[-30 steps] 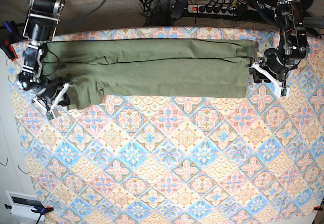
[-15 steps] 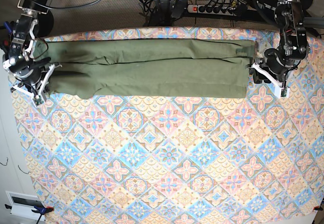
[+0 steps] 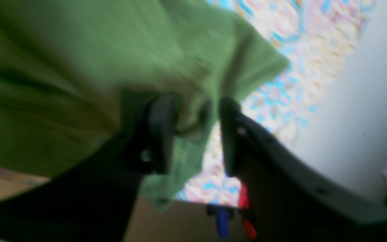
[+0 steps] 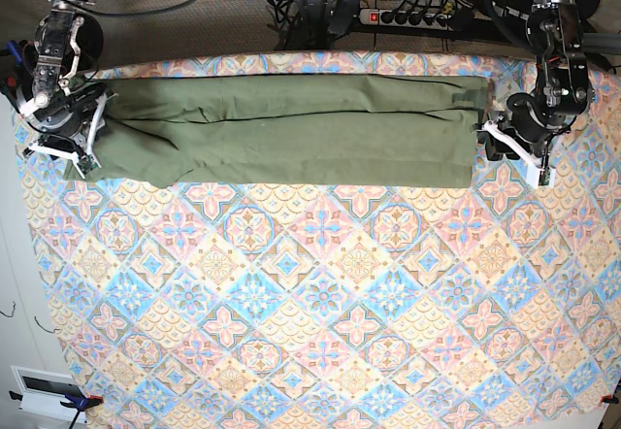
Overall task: Layout the t-shirt on the table in an organized manner, then fold the t-shirt properly
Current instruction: 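Release the hem and regrasp the shirt ends with both grippers, then pull the shirt ends apart with both grippers to straighten the strip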
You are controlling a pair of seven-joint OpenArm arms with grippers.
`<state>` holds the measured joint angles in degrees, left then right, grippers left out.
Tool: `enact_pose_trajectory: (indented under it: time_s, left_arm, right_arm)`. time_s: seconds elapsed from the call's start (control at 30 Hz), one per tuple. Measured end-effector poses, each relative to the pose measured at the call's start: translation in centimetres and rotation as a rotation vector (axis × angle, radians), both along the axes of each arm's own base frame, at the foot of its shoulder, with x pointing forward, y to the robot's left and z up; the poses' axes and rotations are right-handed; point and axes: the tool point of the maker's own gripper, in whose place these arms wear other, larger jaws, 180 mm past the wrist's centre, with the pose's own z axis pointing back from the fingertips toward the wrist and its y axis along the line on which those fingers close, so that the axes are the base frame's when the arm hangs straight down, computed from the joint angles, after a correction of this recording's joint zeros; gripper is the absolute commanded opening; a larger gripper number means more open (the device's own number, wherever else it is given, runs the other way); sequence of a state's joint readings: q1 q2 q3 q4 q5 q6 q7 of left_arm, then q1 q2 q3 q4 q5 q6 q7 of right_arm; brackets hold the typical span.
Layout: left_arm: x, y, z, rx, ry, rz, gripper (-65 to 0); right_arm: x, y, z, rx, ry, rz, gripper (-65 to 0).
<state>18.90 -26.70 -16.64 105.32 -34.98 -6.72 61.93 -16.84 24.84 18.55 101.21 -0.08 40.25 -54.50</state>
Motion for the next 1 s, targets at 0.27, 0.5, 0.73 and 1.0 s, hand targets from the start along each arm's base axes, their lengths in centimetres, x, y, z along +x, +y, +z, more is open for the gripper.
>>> enact_pose_trajectory:
  time_s: [0.27,0.5,0.73,1.0]
  left_arm:
    - [0.1,0.3,0.1,0.006,-0.003,0.002,-43.0]
    - [-0.4,0.2,-0.2,0.007,0.027,-0.006,-42.2]
    - [-0.7,-0.2,-0.2,0.037,0.075,-0.126,-28.6]
    - [-1.7,-1.1,-1.9,-0.056,0.121,-0.128,-27.4]
  right_arm:
    - [1.5,0.5,3.8,-0.009,-0.145,-0.019,-37.9]
    - [1.8,4.7,1.8,0.043,-0.095,0.092,-37.9]
    - [2.2,7.8,0.9,0.114,-0.110,0.141,-38.0]
    - [2.1,8.2,0.6,0.127,-0.110,0.131,-38.0]
